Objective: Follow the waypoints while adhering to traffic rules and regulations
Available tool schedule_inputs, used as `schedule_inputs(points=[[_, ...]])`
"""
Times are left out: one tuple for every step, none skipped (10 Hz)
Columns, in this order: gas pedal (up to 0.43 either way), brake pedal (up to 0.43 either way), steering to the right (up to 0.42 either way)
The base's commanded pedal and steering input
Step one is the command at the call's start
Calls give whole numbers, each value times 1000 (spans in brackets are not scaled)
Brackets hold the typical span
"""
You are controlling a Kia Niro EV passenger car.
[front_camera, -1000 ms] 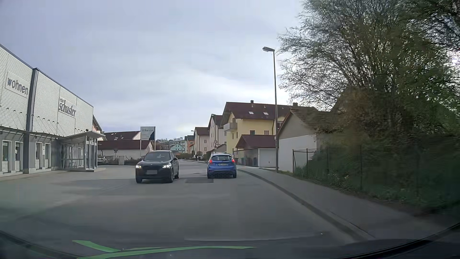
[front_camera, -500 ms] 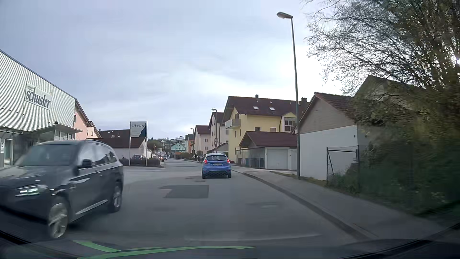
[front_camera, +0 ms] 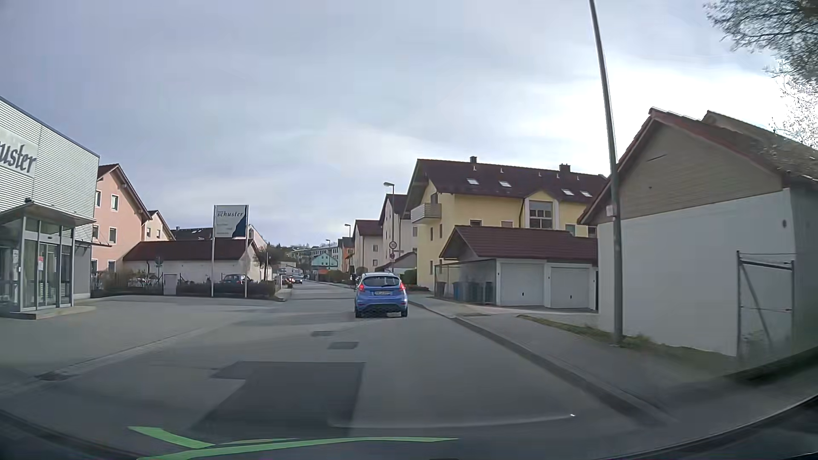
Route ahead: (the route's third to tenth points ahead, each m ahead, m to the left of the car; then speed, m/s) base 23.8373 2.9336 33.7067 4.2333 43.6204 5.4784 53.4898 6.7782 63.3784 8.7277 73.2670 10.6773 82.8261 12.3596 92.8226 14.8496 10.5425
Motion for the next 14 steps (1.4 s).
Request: schedule_inputs(points=[[67, 0, -22], [59, 0, -26], [47, 0, -27], [47, 0, -30], [20, 0, -31], [8, 0, -31], [0, 0, -30], [0, 0, -30], [0, 0, -30], [0, 0, -30], [0, 0, -30], [0, 0, -30], [0, 0, -29], [0, 0, -27]])
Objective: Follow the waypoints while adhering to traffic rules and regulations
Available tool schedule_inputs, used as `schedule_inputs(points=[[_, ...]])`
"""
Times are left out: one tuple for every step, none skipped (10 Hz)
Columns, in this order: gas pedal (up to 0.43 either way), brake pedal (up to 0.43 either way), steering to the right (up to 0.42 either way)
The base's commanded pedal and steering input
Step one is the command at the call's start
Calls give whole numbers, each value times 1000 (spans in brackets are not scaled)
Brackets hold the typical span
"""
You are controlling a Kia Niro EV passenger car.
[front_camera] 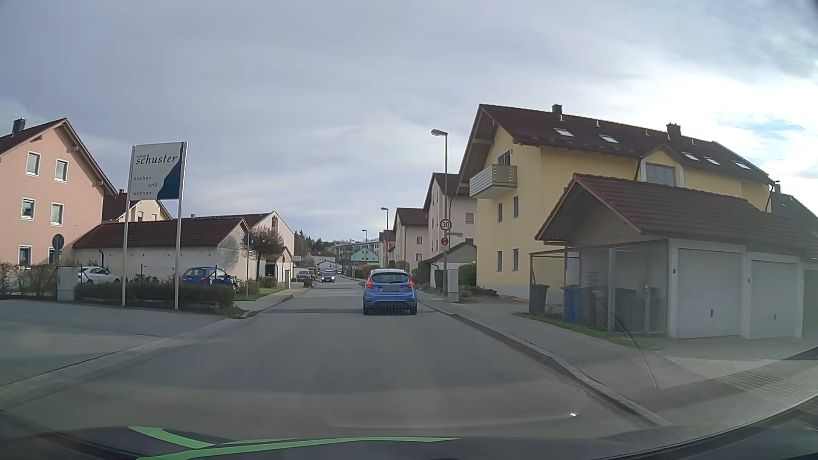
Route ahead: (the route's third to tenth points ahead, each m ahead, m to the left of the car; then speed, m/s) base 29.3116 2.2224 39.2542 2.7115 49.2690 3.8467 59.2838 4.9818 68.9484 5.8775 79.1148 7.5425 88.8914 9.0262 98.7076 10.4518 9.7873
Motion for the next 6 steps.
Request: schedule_inputs(points=[[0, 0, -27], [0, 0, -25], [0, 0, -24], [0, 0, -23], [0, 0, -21], [0, 0, -19]])
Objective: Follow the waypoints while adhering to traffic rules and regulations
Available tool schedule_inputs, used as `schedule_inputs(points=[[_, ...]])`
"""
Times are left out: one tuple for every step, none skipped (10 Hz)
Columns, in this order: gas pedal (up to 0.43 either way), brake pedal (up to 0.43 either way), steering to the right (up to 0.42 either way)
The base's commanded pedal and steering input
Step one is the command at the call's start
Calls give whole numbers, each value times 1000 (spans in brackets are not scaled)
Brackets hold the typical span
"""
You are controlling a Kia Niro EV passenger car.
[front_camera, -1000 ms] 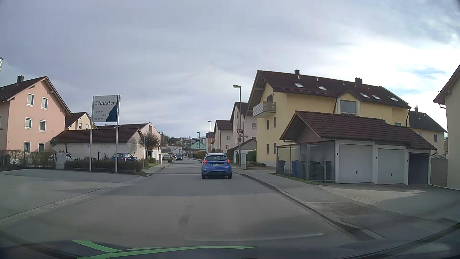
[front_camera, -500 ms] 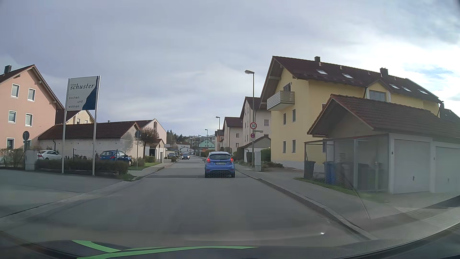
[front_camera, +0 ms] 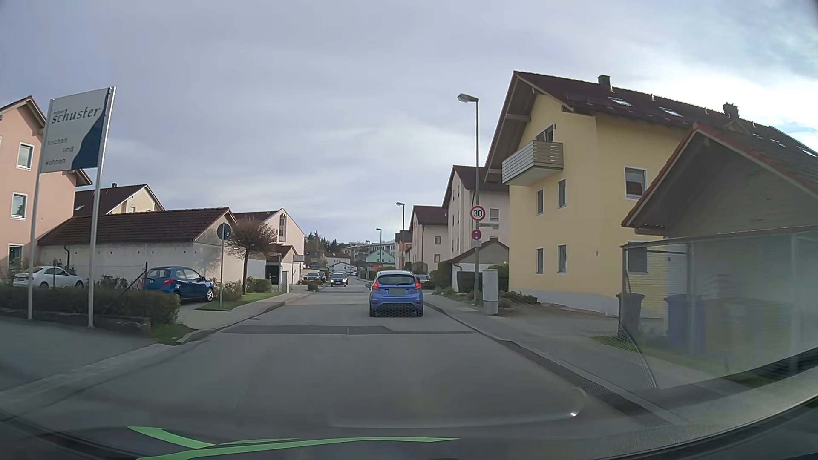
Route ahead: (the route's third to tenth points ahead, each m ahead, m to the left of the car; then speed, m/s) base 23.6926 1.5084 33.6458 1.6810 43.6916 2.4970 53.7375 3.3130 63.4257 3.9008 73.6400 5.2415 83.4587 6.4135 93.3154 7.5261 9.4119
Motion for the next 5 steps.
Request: schedule_inputs(points=[[0, 0, -19], [0, 0, -18], [0, 0, -18], [20, 0, -18], [20, 0, -18]])
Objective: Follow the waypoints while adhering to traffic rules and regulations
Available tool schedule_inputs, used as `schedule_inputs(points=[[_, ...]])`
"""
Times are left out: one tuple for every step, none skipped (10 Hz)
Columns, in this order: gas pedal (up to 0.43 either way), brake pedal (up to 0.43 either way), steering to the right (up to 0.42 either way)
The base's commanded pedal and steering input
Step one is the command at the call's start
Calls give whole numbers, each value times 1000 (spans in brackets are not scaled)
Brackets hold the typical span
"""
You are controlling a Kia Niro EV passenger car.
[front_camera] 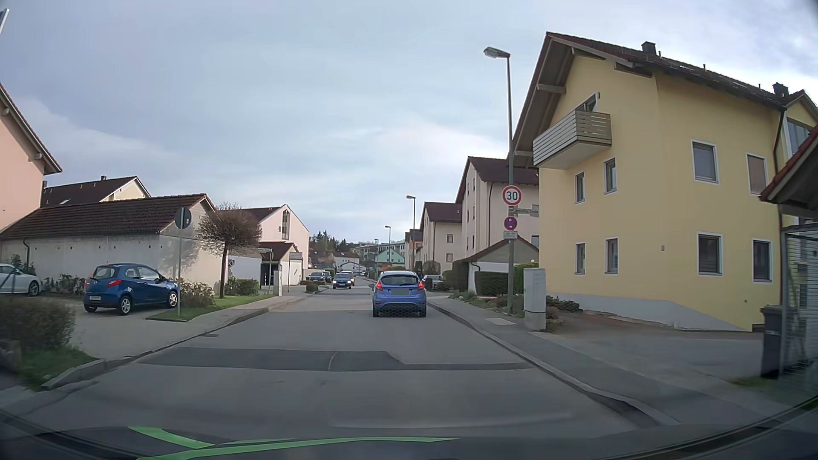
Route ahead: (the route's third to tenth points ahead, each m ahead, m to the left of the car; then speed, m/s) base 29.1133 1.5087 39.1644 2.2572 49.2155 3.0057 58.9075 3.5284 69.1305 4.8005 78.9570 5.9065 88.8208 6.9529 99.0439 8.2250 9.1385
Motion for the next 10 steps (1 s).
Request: schedule_inputs(points=[[20, 0, -17], [20, 0, -16], [20, 0, -12], [20, 0, -12], [20, 0, -12], [20, 0, -12], [20, 0, -12], [39, 0, -12], [39, 0, -12], [39, 0, -12]])
